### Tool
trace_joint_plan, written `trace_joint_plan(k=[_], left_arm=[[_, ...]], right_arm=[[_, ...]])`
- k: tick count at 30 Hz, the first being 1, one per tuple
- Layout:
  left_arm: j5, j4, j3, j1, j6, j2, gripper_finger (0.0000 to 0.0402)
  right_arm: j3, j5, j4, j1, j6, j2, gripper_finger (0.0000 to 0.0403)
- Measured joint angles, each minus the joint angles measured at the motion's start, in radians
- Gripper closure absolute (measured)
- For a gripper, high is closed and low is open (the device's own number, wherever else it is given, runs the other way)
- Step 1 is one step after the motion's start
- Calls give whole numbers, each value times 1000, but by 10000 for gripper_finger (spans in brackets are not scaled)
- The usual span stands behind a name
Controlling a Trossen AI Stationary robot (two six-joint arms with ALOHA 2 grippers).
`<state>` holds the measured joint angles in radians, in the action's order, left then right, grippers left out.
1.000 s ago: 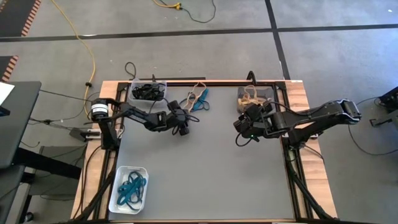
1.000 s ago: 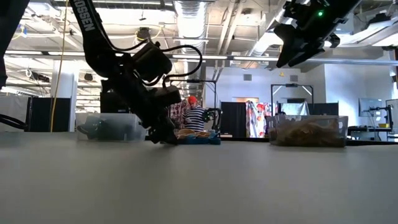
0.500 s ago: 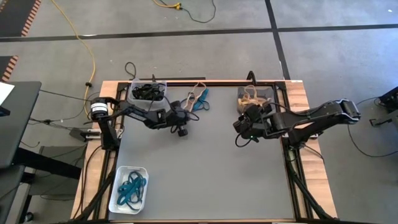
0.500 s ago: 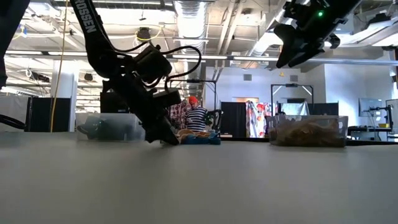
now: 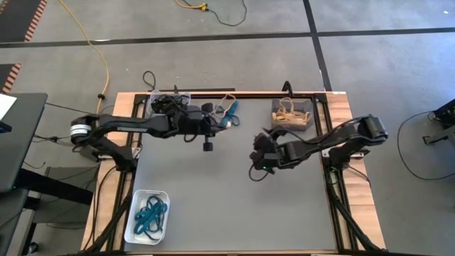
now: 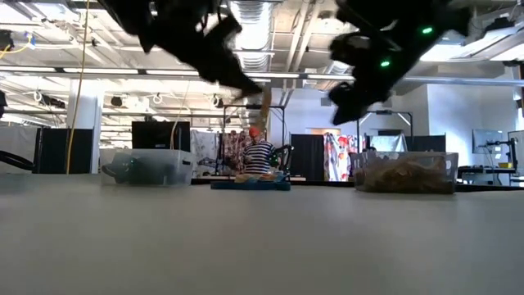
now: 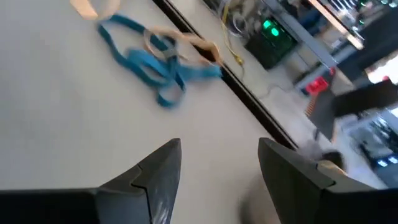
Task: Sort rubber bands into baskets
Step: Put the white rubber band into the black transparent bin
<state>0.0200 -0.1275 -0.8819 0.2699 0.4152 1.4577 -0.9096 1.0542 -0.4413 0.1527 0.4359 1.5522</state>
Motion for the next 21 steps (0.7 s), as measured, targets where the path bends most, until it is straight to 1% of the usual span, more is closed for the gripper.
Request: trace_joint_plan(k=[3,5,8,10,12,14,19,21], left_arm=[[88,62,-52,0,-1,-35,401],[137,97,-74,-2,-9,-47,401],[180,115,-95,-8,-13,-47,401],[188,143,-101,-14,-13,-46,401],[186,146,-102,-19,-12,-43,401],[186,153,-102,-23,-12,-43,401],[185,165,-102,-31,-12,-42,401],[185,166,-102,-33,-8,-42,401]], right_arm=[[0,-9,206,-20,-154,41,159],[0,-47,350,-39,-263,58,159],[-1,-133,557,-65,-408,79,159],[-2,-177,660,-81,-482,88,159],[-1,-273,750,-100,-537,93,159],[-2,-363,820,-121,-563,101,159],[-2,-424,886,-162,-568,106,161],[-1,-466,898,-176,-571,106,172]])
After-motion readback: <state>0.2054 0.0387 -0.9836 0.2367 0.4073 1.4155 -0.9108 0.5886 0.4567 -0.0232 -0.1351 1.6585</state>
